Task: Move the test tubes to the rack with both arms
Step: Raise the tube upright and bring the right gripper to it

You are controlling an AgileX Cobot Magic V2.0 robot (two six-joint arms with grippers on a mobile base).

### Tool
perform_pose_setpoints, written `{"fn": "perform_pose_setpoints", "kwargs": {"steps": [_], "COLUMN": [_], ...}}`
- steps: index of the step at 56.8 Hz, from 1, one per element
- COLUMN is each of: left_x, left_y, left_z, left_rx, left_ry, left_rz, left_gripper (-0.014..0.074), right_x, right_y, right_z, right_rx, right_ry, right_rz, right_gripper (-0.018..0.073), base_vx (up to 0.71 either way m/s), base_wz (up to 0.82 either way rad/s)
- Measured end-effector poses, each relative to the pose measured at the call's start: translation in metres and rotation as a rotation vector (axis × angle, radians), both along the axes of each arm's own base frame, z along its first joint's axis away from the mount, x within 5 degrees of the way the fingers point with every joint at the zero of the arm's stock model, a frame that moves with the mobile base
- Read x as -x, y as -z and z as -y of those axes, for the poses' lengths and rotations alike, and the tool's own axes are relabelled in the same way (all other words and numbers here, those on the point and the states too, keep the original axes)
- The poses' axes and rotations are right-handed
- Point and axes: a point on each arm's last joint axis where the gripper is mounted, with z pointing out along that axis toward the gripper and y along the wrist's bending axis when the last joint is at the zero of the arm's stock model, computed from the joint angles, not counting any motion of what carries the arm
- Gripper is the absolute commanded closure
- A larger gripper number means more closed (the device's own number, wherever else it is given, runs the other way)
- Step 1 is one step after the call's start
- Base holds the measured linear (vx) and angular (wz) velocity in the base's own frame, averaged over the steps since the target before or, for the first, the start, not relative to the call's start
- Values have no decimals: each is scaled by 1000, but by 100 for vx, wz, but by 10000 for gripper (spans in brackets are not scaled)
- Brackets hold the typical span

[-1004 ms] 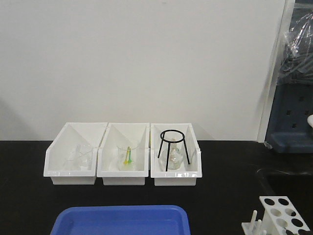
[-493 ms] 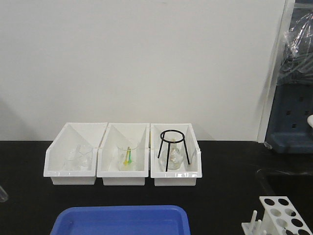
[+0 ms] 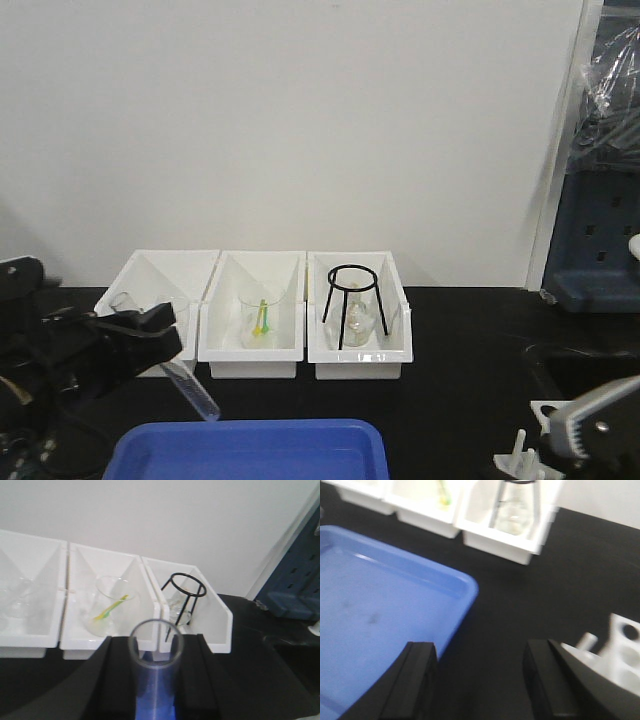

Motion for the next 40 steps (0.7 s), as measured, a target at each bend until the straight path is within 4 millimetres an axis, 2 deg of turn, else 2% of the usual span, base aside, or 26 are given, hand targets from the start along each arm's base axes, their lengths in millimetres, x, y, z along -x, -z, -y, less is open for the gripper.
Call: {"fn": "perform_pose_setpoints", "kwargs": {"steps": [9,19,28,40], "left_x": [-8,-1,8,14], "left_y": [13,22,23,22], "left_z": [32,57,74,82], "left_rx": [71,105,123,135], "left_ry": [59,124,177,208], "left_rz": [-51,-83,-77,-67], "left_gripper": [602,602,602,602], "right_x": [-18,-35,-47,-66], "right_y": [-3,-11,-13,-17], "right_z": [-35,-65,-88,-111], "right_rx": [43,85,145,181], "right_ry": [-120,-201,-255,-294], "right_rz": [-19,-27,-69,-68], "right_gripper": [104,104,104,104], "base_vx": [0,0,0,0], "base_wz": [0,0,0,0]}}
